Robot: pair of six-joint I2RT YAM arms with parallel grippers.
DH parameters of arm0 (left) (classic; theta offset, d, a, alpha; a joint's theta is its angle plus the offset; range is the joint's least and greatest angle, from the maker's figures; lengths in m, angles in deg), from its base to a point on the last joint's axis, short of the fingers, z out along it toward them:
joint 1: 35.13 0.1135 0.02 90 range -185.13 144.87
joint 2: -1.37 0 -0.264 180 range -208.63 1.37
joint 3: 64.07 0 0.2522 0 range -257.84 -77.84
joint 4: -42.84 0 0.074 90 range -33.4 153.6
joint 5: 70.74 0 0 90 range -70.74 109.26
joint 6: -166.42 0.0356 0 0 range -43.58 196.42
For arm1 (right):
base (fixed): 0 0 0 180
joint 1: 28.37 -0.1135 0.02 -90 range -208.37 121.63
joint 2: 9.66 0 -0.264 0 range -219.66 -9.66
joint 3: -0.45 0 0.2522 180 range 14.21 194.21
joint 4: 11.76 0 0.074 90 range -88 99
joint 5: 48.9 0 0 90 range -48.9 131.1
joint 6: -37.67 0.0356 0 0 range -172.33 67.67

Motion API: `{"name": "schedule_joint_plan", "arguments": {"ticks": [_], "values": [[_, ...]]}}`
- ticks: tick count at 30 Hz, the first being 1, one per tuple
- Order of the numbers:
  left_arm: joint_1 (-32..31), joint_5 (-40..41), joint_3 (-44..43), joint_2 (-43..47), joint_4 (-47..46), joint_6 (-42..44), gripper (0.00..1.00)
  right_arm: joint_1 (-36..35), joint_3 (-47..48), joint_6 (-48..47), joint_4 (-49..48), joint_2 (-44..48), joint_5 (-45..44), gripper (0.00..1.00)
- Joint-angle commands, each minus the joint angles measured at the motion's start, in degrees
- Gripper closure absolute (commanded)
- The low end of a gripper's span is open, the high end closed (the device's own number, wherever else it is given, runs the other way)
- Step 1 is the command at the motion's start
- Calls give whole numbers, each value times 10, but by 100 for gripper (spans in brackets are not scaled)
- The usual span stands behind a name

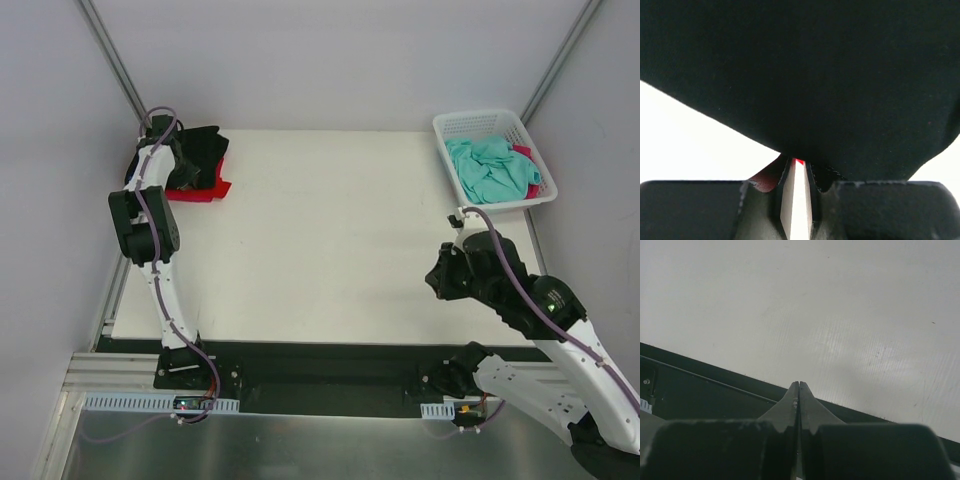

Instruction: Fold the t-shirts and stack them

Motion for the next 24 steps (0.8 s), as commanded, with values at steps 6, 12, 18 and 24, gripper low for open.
{"name": "schedule_joint_plan", "arguments": {"ticks": [6,12,18,24], "values": [[0,-19,-111,-34,32,15,89,3,29,-12,17,-11,-21,99],[-9,-70,-25,63,31,-31,85,3,21,-6,0,-19,-23,89],[-108,-18,111,265,34,-21,59,3,19,-1,-41,-61,-35,31],[-311,39,252,415,41,-57,1,3,63,-2,-51,-147,-67,4]]}}
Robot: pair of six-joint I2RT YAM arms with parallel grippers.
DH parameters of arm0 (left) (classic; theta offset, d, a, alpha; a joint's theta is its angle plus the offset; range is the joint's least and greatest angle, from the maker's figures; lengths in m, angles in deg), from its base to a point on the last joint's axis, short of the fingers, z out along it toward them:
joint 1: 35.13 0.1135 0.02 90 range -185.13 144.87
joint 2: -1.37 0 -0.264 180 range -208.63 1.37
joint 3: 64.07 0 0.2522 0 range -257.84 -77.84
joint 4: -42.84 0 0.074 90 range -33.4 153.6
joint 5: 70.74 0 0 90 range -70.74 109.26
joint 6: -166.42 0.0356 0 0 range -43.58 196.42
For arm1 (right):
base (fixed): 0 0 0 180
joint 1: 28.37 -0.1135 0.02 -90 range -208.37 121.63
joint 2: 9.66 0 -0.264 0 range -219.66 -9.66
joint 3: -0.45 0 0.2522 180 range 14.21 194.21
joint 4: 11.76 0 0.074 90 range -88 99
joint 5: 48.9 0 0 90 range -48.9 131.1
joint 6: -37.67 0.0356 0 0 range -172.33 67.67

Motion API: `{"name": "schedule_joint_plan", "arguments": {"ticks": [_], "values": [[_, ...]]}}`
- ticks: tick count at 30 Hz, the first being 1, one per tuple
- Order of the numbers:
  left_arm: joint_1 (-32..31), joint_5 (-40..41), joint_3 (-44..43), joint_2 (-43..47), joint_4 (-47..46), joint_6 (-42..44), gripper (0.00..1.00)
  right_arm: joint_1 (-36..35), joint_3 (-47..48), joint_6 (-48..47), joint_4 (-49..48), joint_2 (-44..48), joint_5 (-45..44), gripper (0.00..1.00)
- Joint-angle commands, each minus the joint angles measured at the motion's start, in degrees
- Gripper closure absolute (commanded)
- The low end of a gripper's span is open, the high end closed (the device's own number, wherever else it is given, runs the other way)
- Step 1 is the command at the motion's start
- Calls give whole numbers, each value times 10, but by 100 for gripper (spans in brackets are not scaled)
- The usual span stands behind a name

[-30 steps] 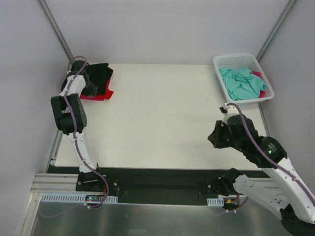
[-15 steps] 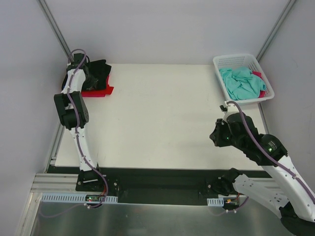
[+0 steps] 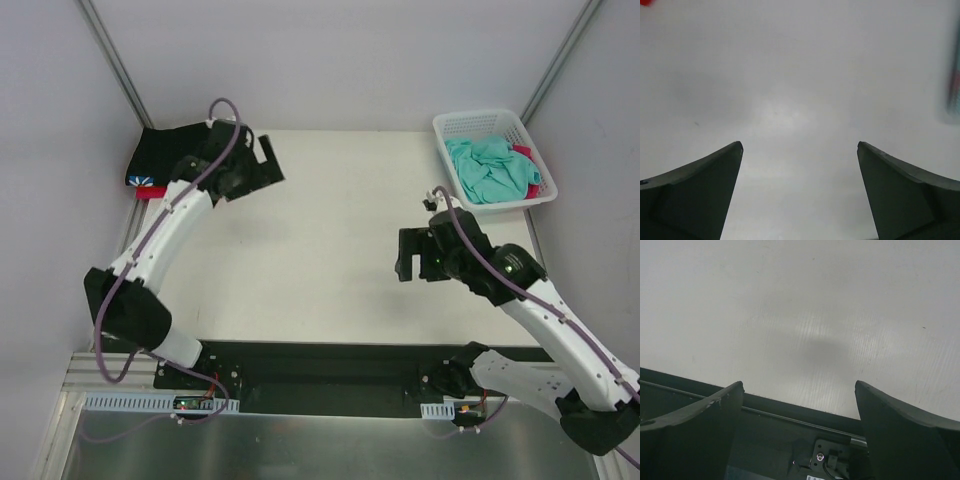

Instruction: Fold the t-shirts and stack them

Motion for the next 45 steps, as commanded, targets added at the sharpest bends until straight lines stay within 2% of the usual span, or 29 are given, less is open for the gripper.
{"name": "schedule_joint_plan", "arguments": {"ticks": [1,5,8,15,19,26,45], "values": [[-98,31,92,93,28,-42,1,2,55,0,-21,-56,-40,4],[-181,48,184,134,26,-72,1,3,72,-3,-8,-72,-79,4],[-226,82,214,153,25,-89,1,5,60,6,-26,-66,-106,4],[-247,102,278,211,19,-136,1,8,38,36,-29,-60,-143,4],[-260,94,317,252,-25,-150,1,8,-19,56,-58,-37,-135,4],[-279,87,304,255,-28,-148,1,8,-40,63,-64,-38,-130,4],[-324,85,273,170,-32,-157,1,7,-38,76,-40,-18,-128,4]]}}
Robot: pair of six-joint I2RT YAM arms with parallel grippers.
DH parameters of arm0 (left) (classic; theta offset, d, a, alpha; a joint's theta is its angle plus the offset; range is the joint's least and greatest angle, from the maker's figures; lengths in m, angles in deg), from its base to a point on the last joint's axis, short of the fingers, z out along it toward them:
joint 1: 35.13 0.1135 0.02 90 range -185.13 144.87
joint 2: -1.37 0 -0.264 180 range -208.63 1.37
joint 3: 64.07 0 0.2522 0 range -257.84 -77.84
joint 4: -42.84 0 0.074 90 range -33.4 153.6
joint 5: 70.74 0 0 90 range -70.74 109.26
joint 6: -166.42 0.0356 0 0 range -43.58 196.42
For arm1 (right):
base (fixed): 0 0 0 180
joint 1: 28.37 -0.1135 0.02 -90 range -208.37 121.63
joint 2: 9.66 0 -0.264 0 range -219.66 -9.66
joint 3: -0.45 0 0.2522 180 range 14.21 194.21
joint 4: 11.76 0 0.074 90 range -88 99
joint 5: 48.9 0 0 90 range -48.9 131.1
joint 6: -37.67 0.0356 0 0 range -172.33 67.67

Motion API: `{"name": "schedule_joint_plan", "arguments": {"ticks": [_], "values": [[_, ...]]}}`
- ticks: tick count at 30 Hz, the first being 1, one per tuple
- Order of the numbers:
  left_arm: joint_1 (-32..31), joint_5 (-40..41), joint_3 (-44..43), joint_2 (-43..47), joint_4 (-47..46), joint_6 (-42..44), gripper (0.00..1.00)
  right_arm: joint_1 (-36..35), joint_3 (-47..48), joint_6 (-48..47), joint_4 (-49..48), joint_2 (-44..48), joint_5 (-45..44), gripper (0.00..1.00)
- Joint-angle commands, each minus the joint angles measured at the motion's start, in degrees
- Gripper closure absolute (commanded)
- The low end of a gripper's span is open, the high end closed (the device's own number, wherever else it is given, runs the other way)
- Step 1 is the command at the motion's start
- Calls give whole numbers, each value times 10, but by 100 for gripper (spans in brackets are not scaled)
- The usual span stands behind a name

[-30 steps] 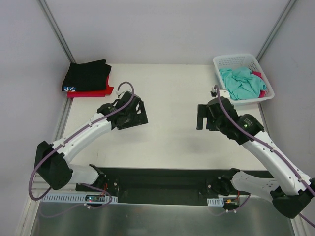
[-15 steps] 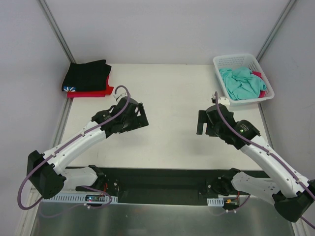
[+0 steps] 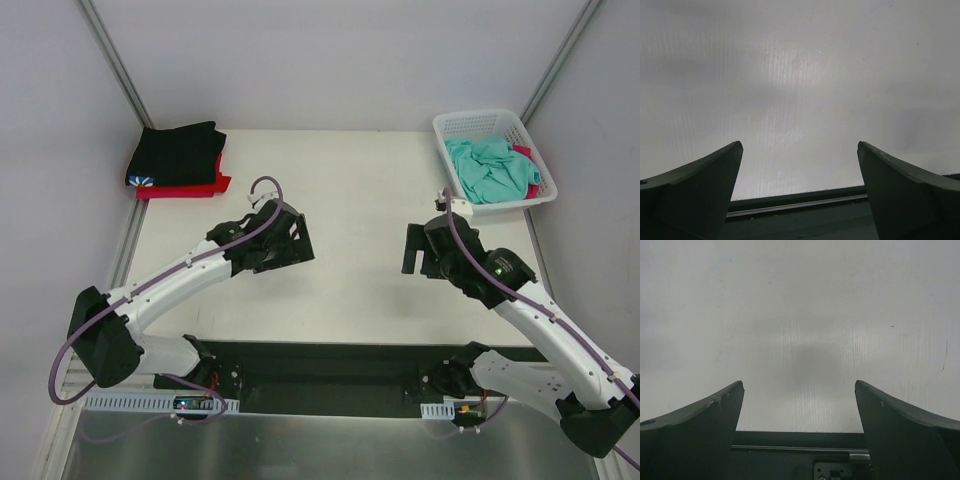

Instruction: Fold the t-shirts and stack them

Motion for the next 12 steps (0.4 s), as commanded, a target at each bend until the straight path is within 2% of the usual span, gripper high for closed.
{"name": "schedule_joint_plan", "arguments": {"ticks": [1,8,12], "values": [[-8,7,-28,-23,-8,3,1,2,7,16,6,2,-11,4],[-19,-1,-53,-63,-11,19,1,2,-7,17,-3,6,-16,4],[-20,4,-58,-57,-11,19,1,2,-1,7,-23,0,-5,4]]}}
